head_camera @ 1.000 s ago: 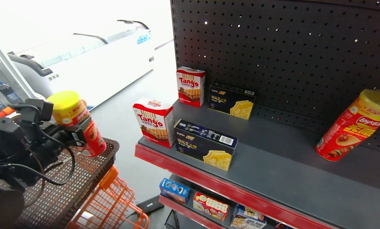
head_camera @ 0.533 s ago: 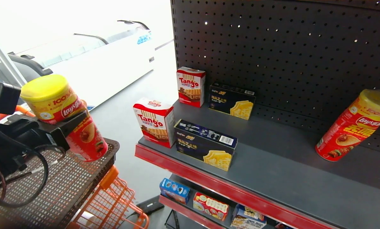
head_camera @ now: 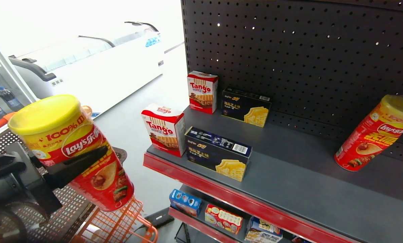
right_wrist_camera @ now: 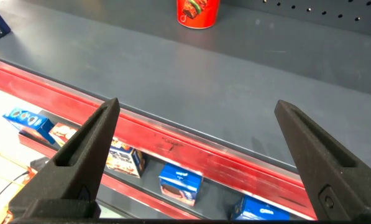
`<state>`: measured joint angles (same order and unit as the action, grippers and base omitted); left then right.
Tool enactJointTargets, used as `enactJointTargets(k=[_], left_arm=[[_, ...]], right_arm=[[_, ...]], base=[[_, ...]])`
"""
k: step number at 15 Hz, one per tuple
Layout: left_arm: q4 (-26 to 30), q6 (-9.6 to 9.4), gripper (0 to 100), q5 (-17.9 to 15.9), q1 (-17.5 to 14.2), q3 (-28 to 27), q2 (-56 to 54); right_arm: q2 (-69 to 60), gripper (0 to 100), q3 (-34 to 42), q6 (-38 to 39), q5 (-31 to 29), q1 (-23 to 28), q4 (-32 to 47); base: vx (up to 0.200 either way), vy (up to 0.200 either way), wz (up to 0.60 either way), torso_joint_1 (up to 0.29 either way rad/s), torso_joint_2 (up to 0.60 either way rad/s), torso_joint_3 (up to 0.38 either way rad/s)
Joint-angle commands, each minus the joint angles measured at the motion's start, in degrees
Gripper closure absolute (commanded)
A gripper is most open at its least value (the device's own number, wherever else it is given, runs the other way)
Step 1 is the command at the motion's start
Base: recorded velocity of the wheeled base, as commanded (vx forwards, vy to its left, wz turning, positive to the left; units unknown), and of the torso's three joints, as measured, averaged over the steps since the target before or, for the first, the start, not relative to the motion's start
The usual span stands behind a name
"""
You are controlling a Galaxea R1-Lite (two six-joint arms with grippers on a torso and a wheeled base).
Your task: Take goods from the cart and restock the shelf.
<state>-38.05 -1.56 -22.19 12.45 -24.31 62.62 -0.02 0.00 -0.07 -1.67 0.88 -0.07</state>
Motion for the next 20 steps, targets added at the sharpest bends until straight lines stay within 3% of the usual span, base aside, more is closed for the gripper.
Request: enactJointTargets(k=[1,3,4,5,8,15,18,20], left_arm=[[0.17,-0.11,100,-0.58,2.76,-0.21,0.22],[1.13,0.07,100,-0.31,10.84,-1.18,1.54],[1.13,0.07,100,-0.31,10.84,-1.18,1.54],[2.19,0.24,100,-0.40,16.03,-2.94,4.17],[2.28,0.15,100,-0.49,19.28,-5.57,8.13],[0.52,-0.02,100,-0.49,21.22,-7.86,14.63],[0.52,-0.02,100,-0.66,24.20,-12.52,17.27],[0.52,0.07,100,-3.39,27.10,-14.89,18.06]], right_arm=[[0.02,0,0.00,-0.01,0.00,0.00,-0.01],[0.02,0,0.00,-0.01,0.00,0.00,-0.01],[0.02,0,0.00,-0.01,0.00,0.00,-0.01],[0.02,0,0.00,0.07,0.00,0.00,-0.01],[0.02,0,0.00,-0.01,0.00,0.00,-0.01],[0.02,0,0.00,-0.19,0.09,0.00,-0.01],[0.02,0,0.00,-0.37,0.09,0.00,-0.01],[0.02,0,0.00,-0.28,0.18,0.00,0.07]], base=[[0.000,0.000,0.00,0.000,0.00,0.000],[0.000,0.000,0.00,0.000,0.00,0.000],[0.000,0.000,0.00,0.000,0.00,0.000],[0.000,0.000,0.00,0.000,0.00,0.000],[0.000,0.000,0.00,0.000,0.00,0.000],[0.000,0.000,0.00,0.000,0.00,0.000],[0.000,0.000,0.00,0.000,0.00,0.000],[0.000,0.000,0.00,0.000,0.00,0.000]])
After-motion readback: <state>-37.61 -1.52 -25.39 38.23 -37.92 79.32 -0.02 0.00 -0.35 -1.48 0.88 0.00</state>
